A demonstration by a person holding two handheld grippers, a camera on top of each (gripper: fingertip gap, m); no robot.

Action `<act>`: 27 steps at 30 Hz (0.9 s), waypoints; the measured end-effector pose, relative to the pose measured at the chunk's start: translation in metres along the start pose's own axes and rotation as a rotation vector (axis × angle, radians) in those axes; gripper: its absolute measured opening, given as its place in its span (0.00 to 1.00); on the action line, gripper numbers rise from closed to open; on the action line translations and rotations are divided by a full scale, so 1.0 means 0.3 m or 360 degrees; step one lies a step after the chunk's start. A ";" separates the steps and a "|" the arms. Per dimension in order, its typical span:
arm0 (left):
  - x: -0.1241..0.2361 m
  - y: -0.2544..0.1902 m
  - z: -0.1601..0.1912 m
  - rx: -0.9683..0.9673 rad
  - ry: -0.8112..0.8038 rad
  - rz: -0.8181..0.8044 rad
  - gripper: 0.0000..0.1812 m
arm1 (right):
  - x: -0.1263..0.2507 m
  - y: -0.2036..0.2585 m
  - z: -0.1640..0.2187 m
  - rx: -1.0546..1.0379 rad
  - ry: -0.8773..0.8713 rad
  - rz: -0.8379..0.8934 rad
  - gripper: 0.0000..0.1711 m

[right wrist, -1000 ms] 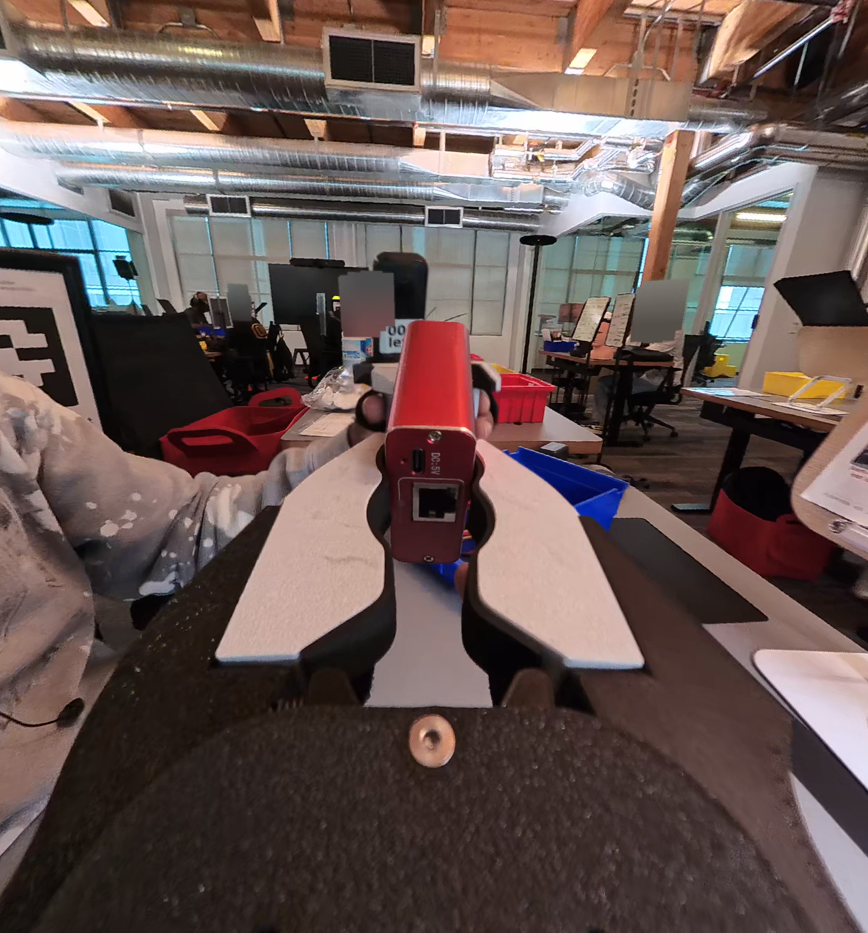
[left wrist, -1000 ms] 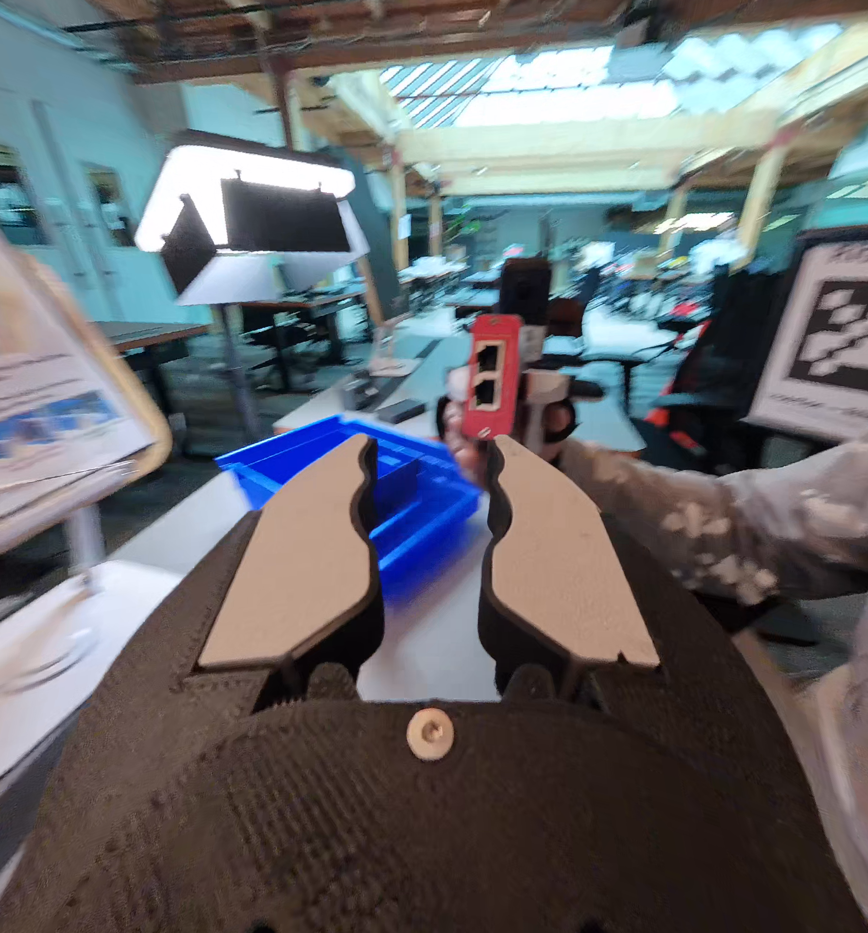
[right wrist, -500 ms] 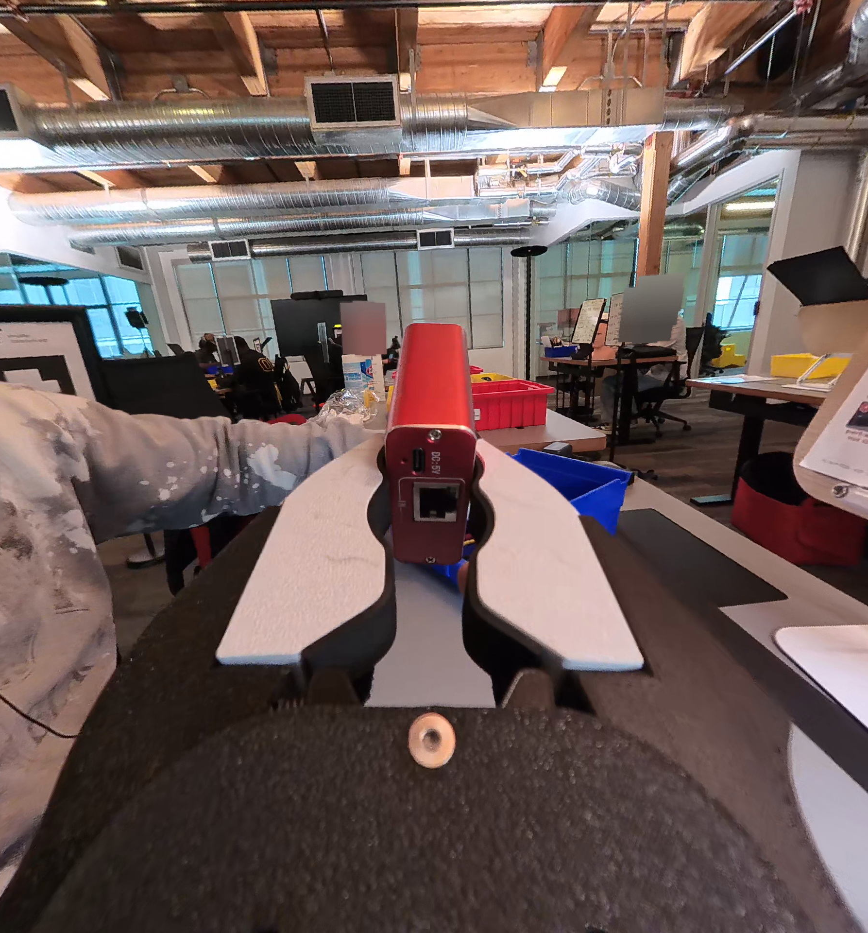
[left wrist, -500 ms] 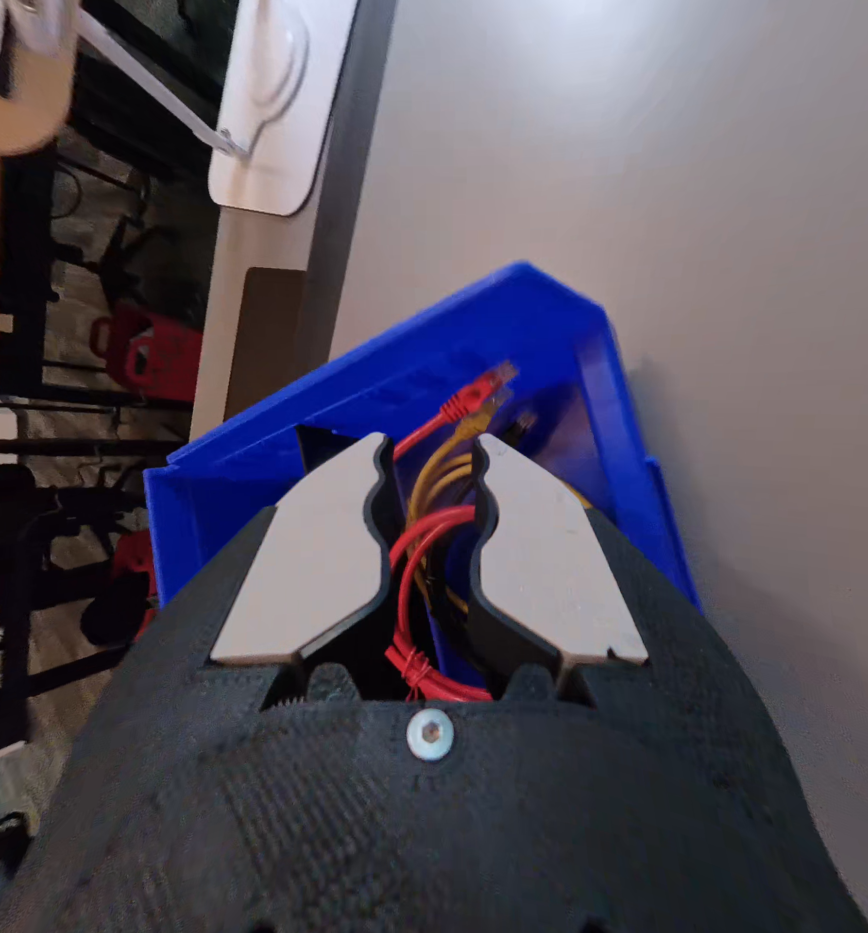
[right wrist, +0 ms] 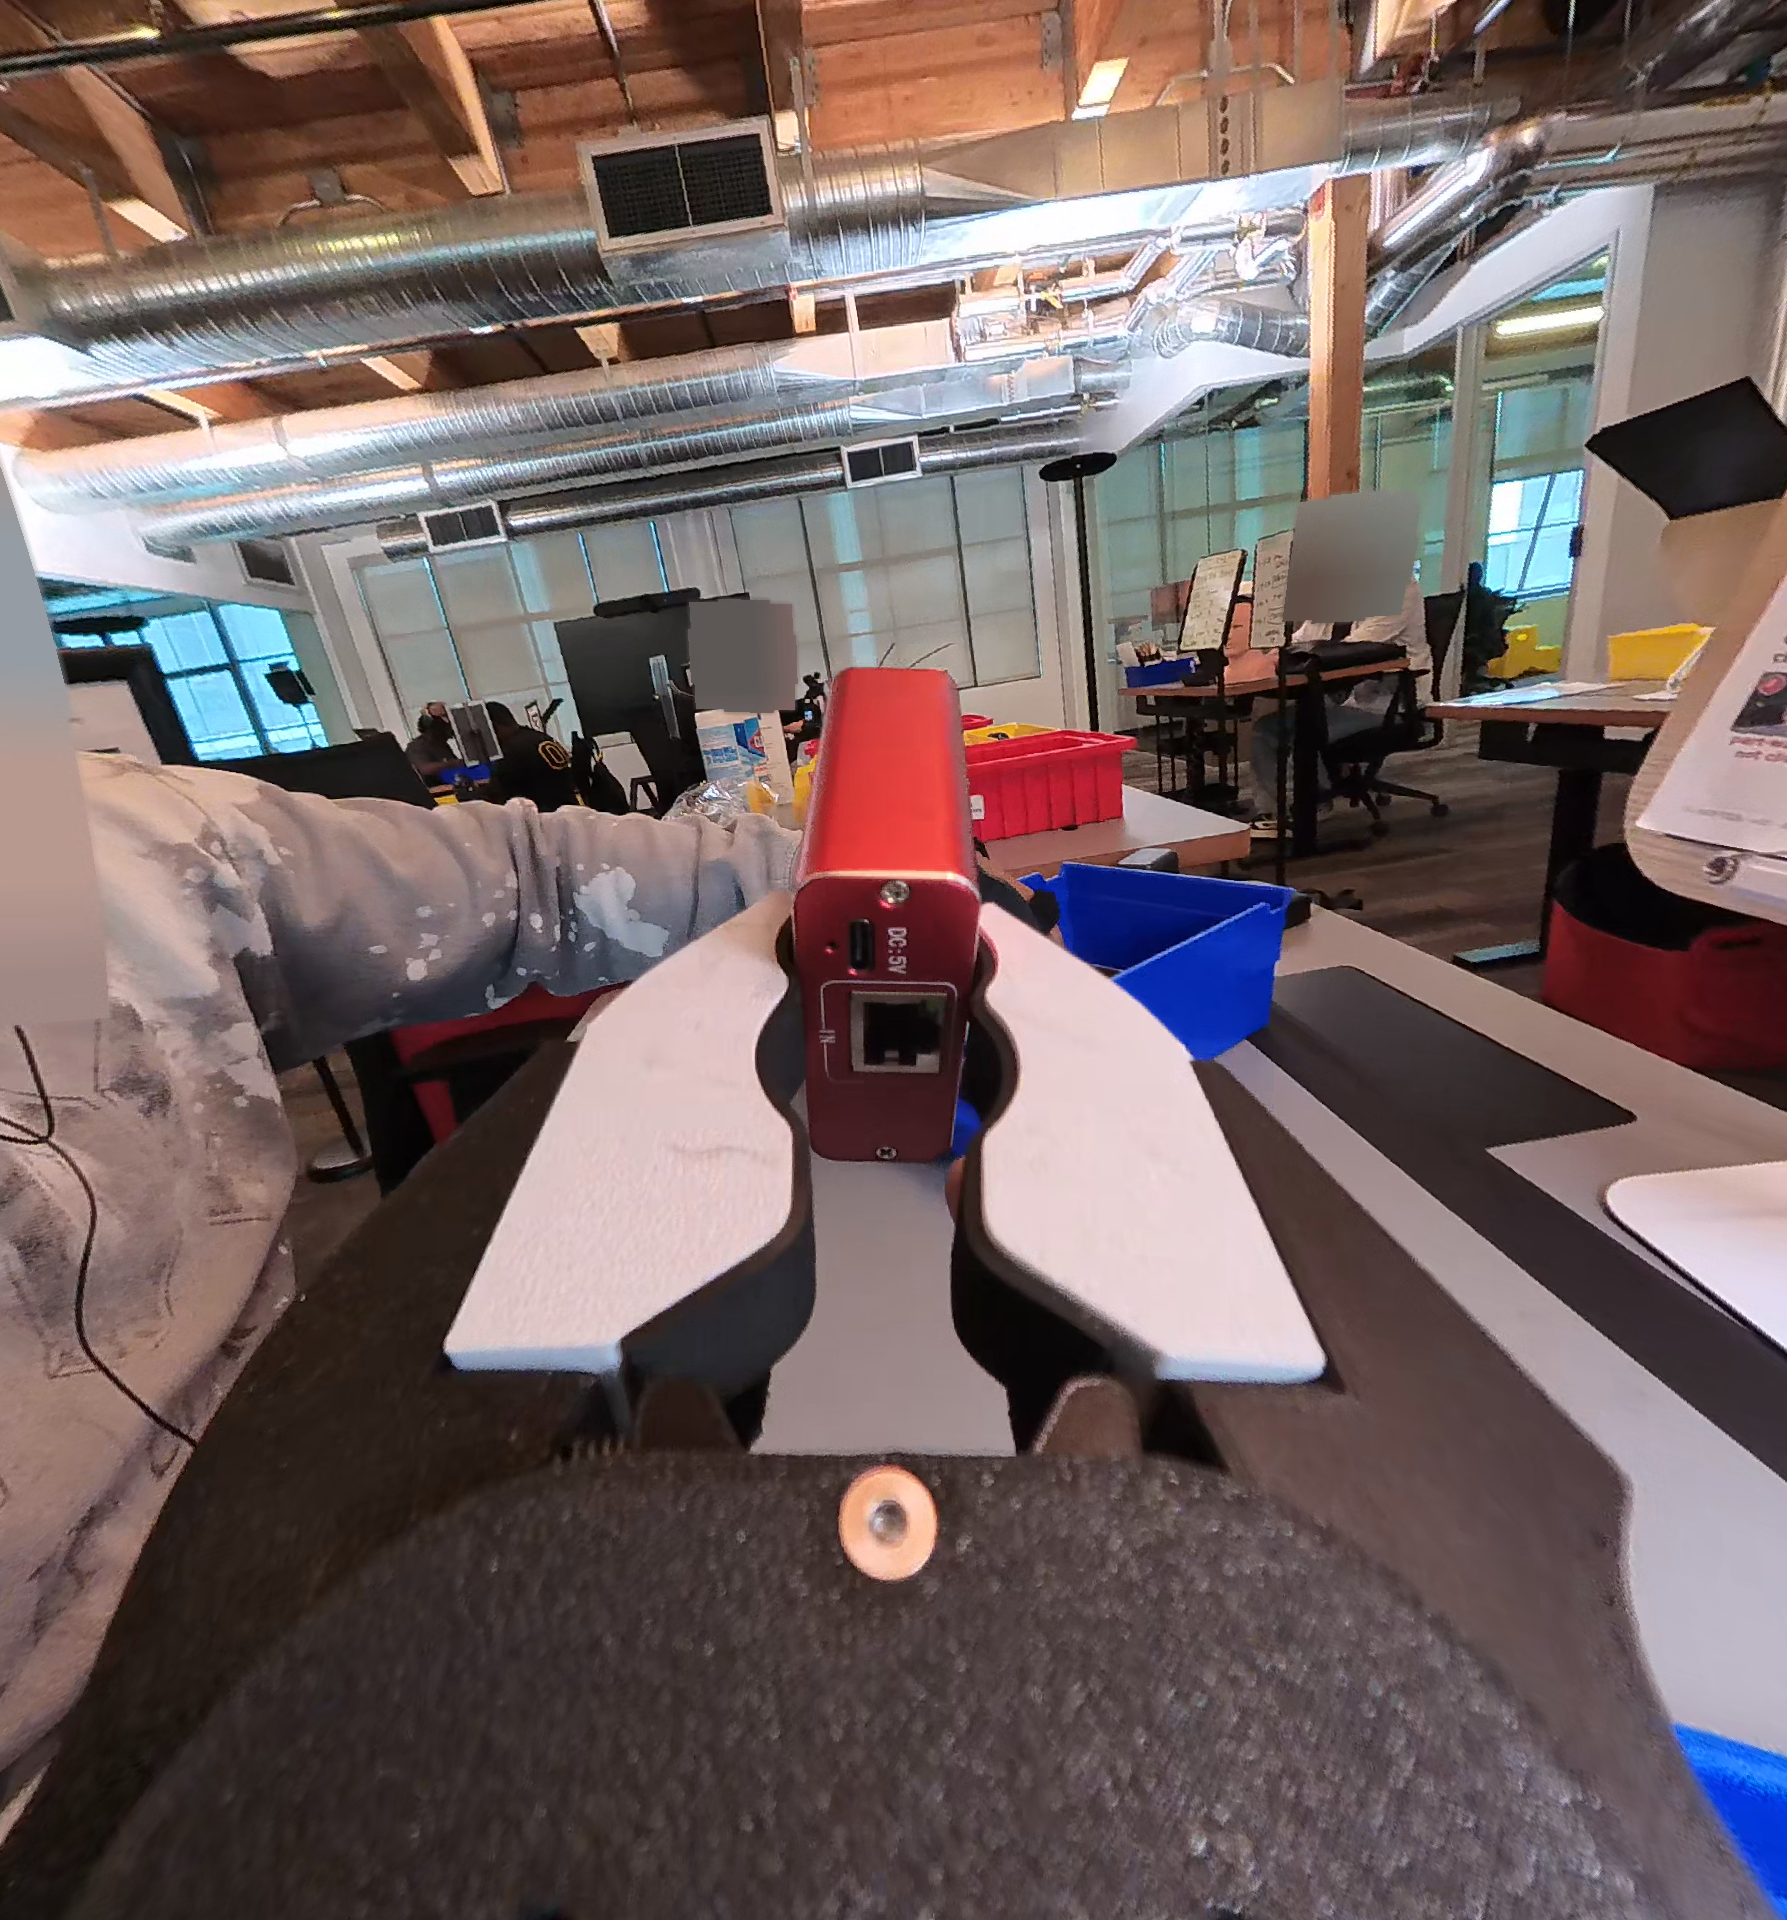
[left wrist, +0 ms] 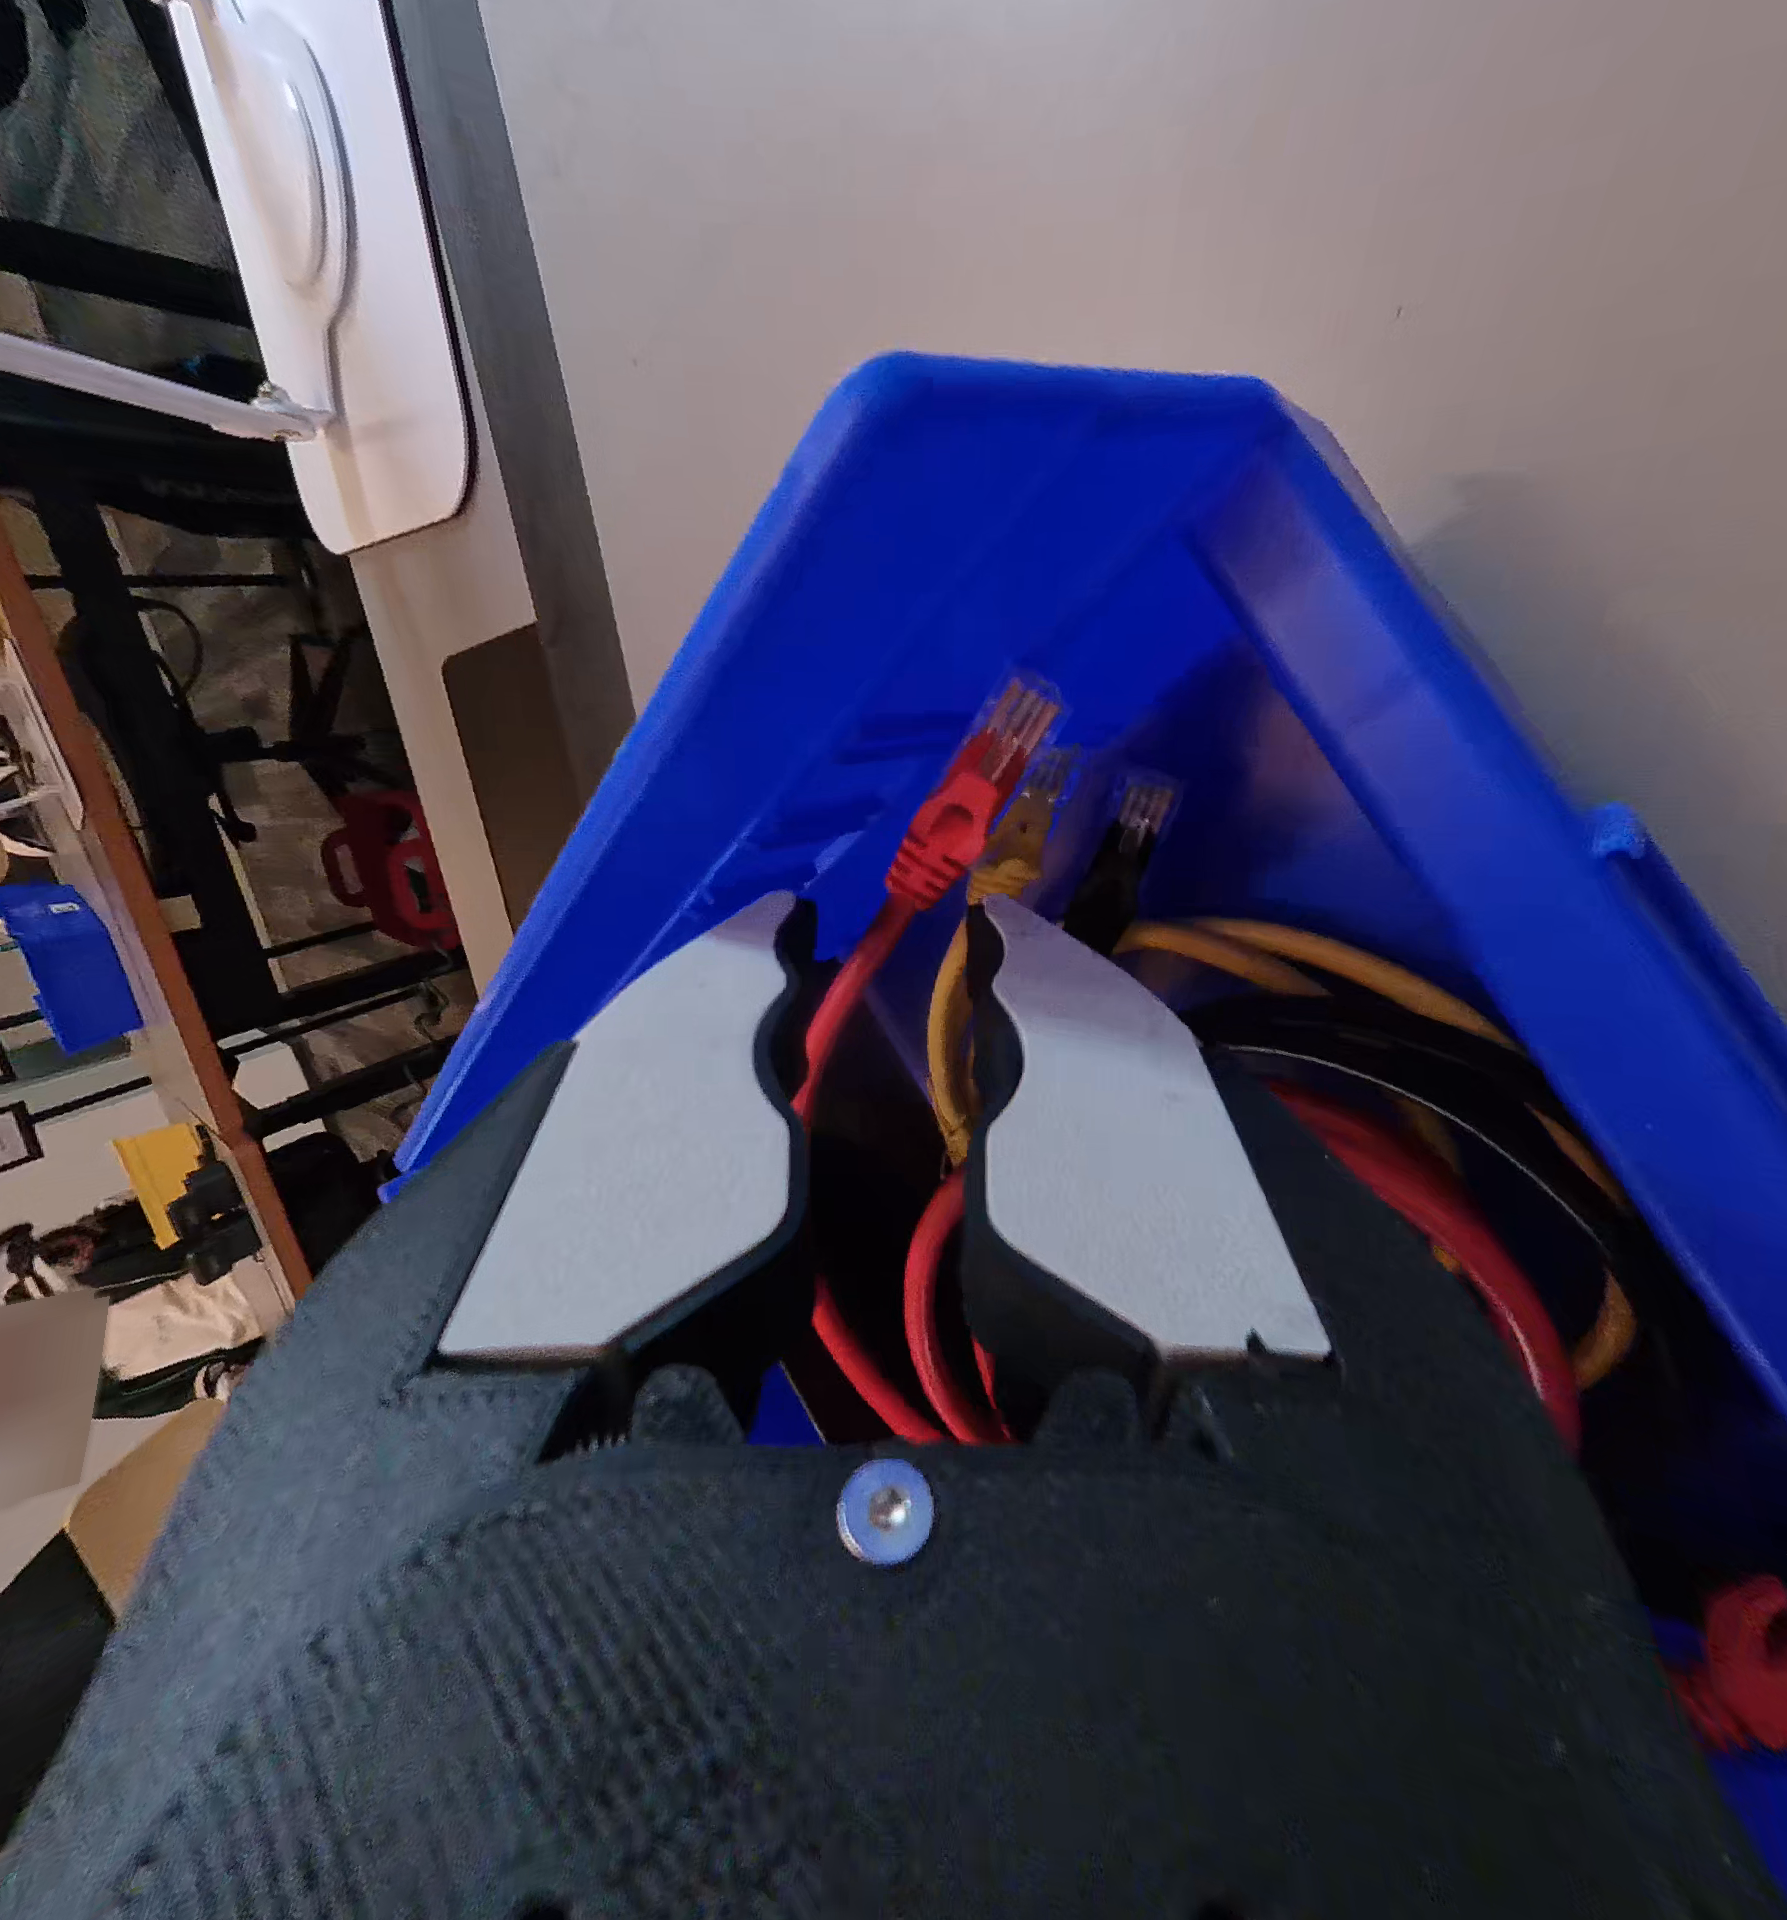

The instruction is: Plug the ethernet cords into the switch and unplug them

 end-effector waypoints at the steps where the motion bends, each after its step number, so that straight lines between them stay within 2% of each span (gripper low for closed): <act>1: -0.005 -0.001 -0.003 -0.0012 -0.0005 -0.0006 0.14 | 0.001 -0.003 0.002 -0.0005 0.0001 0.0004 0.15; 5: -0.011 -0.016 -0.009 -0.0100 0.0008 -0.0045 0.08 | 0.001 -0.007 0.006 -0.0010 0.0011 0.0021 0.15; 9: 0.073 0.003 -0.004 0.0004 -0.0119 -0.0114 0.06 | 0.002 -0.001 -0.001 0.0008 0.0018 0.0025 0.15; 14: 0.298 0.081 0.023 0.0326 -0.0407 -0.0277 0.06 | 0.004 0.003 -0.011 0.0008 0.0005 0.0015 0.15; 20: 0.605 0.148 0.011 0.0611 -0.0997 -0.0414 0.06 | 0.001 0.026 -0.032 0.0039 0.0000 -0.0018 0.15; 24: 0.715 0.149 -0.095 0.0663 -0.1491 -0.0229 0.06 | 0.001 0.054 -0.052 0.0080 0.0013 -0.0061 0.15; 27: 0.684 0.118 -0.224 0.0660 -0.1777 0.0113 0.05 | 0.004 0.083 -0.069 0.0133 0.0046 -0.0114 0.15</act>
Point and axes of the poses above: each gripper's, where its closed fingertips meet, x back along the fingers, z out of its underside, y = z × x across the jaws, the point moved 9 cm from there along x, back along the fingers, and after that the axes turned 12 degrees about z, right-handed, at the moved point
